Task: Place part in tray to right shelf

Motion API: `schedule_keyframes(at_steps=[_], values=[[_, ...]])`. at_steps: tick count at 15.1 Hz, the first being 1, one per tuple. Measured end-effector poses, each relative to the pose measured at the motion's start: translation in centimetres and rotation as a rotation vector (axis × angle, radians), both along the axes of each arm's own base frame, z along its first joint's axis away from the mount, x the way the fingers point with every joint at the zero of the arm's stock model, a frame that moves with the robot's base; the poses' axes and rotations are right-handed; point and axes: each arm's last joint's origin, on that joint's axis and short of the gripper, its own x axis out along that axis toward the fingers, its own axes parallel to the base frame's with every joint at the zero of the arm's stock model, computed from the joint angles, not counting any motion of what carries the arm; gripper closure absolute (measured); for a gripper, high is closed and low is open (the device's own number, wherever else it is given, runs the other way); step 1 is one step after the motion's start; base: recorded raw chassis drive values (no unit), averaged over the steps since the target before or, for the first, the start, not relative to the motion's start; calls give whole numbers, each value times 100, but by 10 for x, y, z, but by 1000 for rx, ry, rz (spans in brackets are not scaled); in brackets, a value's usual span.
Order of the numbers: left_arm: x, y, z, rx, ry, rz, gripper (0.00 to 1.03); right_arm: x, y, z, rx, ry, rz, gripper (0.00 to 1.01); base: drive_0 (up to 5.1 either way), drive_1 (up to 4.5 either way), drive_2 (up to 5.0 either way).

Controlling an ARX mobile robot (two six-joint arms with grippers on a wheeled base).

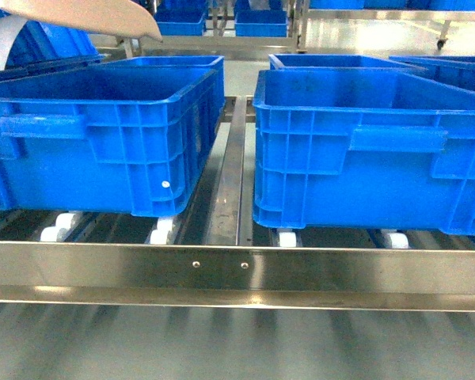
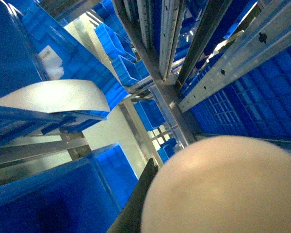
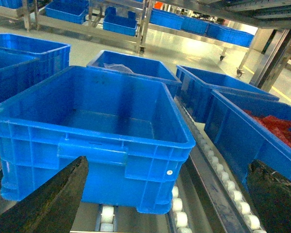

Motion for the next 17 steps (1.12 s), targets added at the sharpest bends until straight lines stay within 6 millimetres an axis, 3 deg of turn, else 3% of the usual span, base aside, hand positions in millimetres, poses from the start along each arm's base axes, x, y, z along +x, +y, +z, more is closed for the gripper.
schedule_keyframes(at_steps=[3,4,7,9,11,12,13,14,17], values=[[-26,14,-10,15,-6,-74,91,0,0,0,0,0,0,3,0,0,0],[-39,10,-13,-7,-44,-161,91,0,0,0,0,0,0,3,0,0,0],[-83,-31,-26,0,-36,-407,91,0,0,0,0,0,0,3,0,0,0],[-114,-54,-35,84,-23,-456,91,0,0,0,0,0,0,3,0,0,0],[-115,-61,-42,187,65,-449,91,0,0,0,0,0,0,3,0,0,0],[-123,-59,-46,348,224,-504,91,0,0,0,0,0,0,3,0,0,0],[-162,-47,-72,755,380,-429,91,-9,-11,-7,105,-30,91,24,0,0,0],[-193,-52,-82,935,358,-413,91,-26,-27,-29,160,-18,93,55,0,0,0],[-217,-50,-93,960,353,-391,91,-39,-37,-40,170,-25,104,88,0,0,0]])
